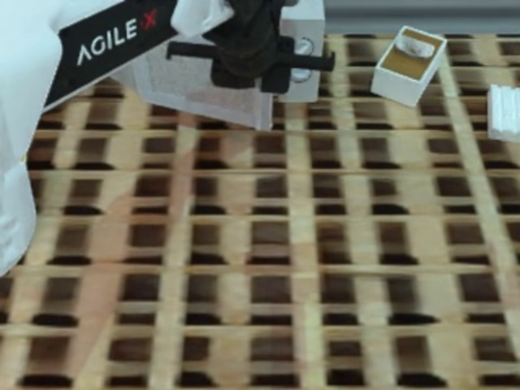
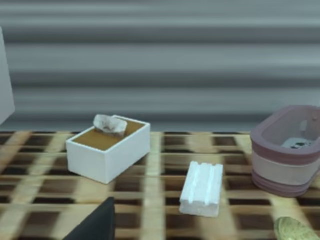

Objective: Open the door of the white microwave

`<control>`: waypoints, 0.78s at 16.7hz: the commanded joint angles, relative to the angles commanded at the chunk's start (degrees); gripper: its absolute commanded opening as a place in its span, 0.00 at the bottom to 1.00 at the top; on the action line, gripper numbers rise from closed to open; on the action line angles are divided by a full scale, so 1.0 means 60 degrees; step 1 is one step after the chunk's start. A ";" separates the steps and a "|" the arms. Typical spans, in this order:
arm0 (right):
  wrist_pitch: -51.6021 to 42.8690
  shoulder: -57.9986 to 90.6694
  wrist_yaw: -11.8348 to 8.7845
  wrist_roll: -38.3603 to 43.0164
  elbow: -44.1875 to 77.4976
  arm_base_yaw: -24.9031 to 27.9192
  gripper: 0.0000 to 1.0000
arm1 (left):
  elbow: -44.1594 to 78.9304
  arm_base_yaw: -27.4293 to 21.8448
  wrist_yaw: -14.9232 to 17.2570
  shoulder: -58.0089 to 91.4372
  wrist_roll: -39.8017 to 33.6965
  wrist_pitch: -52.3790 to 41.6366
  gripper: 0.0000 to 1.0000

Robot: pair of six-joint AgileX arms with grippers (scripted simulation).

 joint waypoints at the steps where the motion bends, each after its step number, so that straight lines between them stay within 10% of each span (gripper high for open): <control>1: 0.0000 0.0000 0.0000 0.0000 0.0000 0.0000 1.00 | -0.0022 -0.0070 0.0051 0.0040 -0.0038 0.0001 0.00; 13: 0.0000 0.0000 0.0000 0.0000 0.0000 0.0000 1.00 | -0.1534 0.0181 0.0576 -0.0969 0.1070 0.0739 0.00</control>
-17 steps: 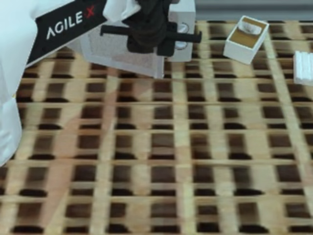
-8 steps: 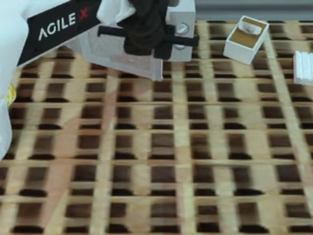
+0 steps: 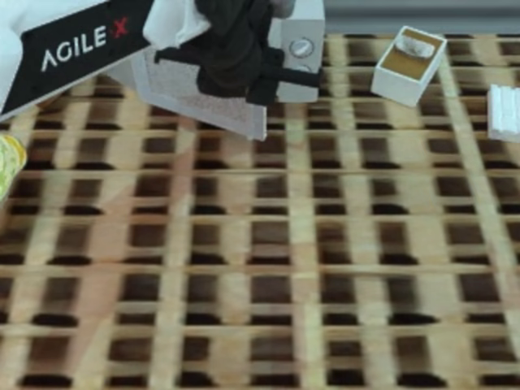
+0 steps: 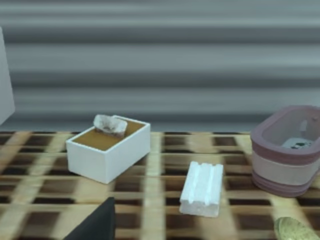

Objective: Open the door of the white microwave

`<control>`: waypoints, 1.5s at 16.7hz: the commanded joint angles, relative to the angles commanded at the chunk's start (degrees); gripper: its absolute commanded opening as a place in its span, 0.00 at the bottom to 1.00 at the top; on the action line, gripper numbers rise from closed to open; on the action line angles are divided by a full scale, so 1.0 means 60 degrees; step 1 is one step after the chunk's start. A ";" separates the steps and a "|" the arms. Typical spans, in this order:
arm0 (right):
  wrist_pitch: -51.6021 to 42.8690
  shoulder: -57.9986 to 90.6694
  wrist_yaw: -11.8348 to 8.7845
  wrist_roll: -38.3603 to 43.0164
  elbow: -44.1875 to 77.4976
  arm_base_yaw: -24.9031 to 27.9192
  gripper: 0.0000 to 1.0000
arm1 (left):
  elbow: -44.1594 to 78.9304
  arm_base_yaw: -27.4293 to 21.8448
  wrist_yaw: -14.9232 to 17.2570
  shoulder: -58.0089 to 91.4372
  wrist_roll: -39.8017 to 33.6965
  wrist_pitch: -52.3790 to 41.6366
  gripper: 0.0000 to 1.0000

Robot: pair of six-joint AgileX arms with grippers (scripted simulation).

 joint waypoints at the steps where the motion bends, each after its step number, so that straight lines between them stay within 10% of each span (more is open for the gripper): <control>1: 0.0000 0.0000 0.0000 0.0000 0.0000 0.0000 1.00 | 0.0000 0.0000 0.0000 0.0000 0.0000 0.0000 0.00; 25: 0.0000 0.0000 0.0000 0.0000 0.0000 0.0000 1.00 | -0.0326 0.0014 0.0185 -0.0175 0.0233 0.0118 0.00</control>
